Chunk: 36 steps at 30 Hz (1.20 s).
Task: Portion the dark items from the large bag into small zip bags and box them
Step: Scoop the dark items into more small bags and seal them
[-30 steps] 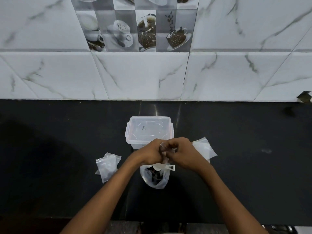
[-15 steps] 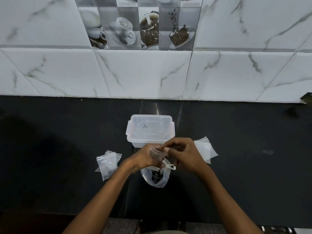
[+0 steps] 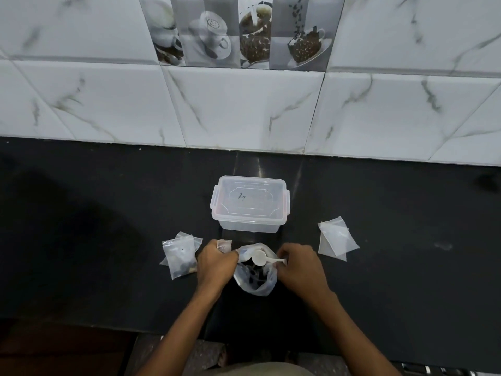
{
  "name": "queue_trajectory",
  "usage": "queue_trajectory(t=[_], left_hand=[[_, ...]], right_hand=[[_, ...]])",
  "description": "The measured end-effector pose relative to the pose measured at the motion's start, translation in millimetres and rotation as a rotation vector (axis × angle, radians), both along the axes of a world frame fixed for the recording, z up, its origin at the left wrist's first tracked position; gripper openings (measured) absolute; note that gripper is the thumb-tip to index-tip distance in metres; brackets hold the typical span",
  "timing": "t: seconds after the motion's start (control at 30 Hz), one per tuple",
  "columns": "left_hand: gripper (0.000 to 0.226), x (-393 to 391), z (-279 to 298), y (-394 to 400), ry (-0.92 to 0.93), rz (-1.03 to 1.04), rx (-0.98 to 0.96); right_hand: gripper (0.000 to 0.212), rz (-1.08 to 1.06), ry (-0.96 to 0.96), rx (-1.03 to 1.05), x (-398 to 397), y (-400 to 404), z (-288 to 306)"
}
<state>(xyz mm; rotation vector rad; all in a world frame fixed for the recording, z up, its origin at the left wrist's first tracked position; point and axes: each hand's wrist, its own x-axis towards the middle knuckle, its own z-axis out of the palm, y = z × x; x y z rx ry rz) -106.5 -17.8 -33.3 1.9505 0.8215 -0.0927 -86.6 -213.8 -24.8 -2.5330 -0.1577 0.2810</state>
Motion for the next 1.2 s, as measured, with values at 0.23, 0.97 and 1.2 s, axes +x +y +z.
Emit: queue_trajectory(t=[0.23,0.97,1.2], left_hand=[[0.032,6.9,-8.2,-9.4,0.112,-0.228,0.128],[0.024,15.8,-34.0,-16.0,0.011,0.129,-0.627],[0.035,17.1,-32.8,-18.2,0.003,0.148,-0.682]], right_hand=[[0.005,0.118,-0.101,-0.066,-3.6,7.3,-3.4],[0.007,0.052,0.0,-0.012,-4.0,6.3,-9.9],[0.008,0.017,0.019,0.024,-2.3,5.3,-12.9]])
